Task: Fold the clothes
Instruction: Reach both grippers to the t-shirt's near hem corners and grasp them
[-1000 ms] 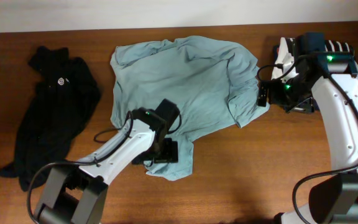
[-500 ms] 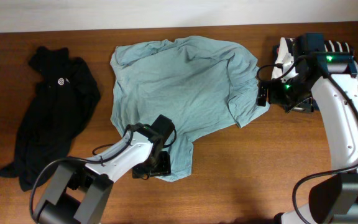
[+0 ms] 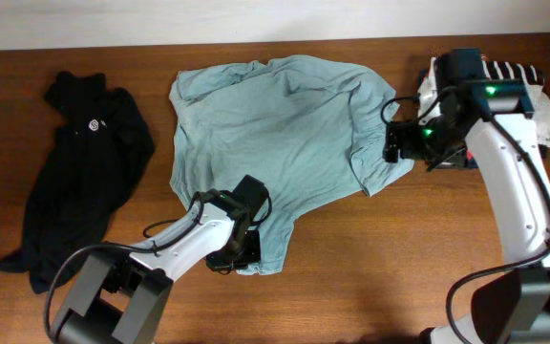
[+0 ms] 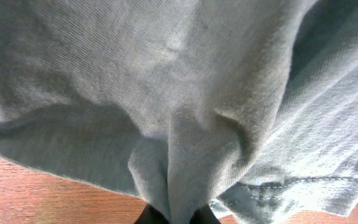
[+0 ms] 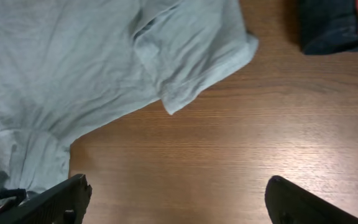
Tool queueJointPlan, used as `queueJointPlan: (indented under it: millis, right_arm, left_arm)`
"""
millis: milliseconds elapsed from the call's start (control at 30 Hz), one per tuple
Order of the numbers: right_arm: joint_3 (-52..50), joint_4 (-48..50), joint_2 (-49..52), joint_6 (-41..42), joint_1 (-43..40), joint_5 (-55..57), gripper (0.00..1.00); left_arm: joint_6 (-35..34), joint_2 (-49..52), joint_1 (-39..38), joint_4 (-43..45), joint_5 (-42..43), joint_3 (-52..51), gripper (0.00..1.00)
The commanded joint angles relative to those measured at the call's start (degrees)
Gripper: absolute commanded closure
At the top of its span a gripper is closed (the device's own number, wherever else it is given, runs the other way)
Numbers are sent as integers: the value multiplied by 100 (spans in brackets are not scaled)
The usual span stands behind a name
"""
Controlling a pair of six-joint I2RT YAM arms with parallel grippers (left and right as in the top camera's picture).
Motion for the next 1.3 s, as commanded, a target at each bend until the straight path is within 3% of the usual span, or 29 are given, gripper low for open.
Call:
queueJointPlan:
  millis: [0,400,600,933,1133,1267]
  right_arm:
    - [-101,28,-9,76,109,28,7]
    - [-1759,1692,205,177,627,17,12]
    - [-2149,2503,527,186,1051,813,23]
    - [-2162,2868,1080,262,1196,1333,27]
    - [-2162,2933,1311,264,1193,1456,39]
    - [-2162,3021,1311,262,1178,1582,39]
  left_arm:
    - [0,-227,133,-33,-44,-59,99]
    - [2,-1121,551,138,-317,-59,99]
    - [2,-1121,549,103,-313,-59,99]
    - [2,-1121,573,101,-319,-59,99]
    - [2,-1121,573,101,-319,-59,99]
    - [2,-1121,570,101,-317,-59,99]
